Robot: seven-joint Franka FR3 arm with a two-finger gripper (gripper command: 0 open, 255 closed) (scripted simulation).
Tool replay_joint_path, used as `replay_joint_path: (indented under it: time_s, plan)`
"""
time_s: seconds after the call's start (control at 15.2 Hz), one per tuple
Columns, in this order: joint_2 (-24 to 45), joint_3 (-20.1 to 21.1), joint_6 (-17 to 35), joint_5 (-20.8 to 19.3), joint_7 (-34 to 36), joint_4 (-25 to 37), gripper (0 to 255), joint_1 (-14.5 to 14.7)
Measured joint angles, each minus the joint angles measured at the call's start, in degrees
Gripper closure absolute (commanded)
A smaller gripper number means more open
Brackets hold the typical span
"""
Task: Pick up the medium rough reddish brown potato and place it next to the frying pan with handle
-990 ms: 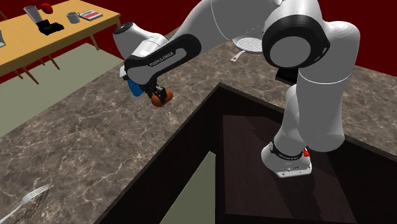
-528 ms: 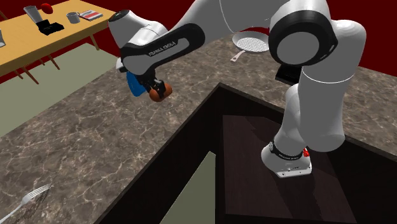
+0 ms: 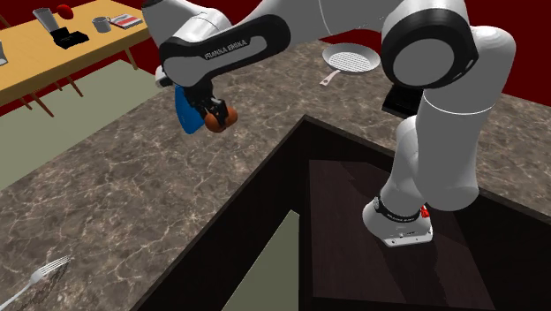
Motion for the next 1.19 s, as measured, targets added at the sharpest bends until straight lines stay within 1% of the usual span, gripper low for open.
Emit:
replay_joint_path:
  time_s: [0.53, 0.59, 0.73, 1.19]
  plan:
    - [-0.75, -0.13, -5.73, -0.21, -0.27, 5.02, 255, -0.03]
    - [-1.59, -0.29, -5.71, -0.48, -0.51, 4.22, 255, -0.12]
    - [-4.66, -0.88, -4.76, -1.57, -1.19, 0.44, 255, -0.43]
    - [-16.92, -3.46, -1.51, -6.67, -4.15, -13.85, 255, -2.64]
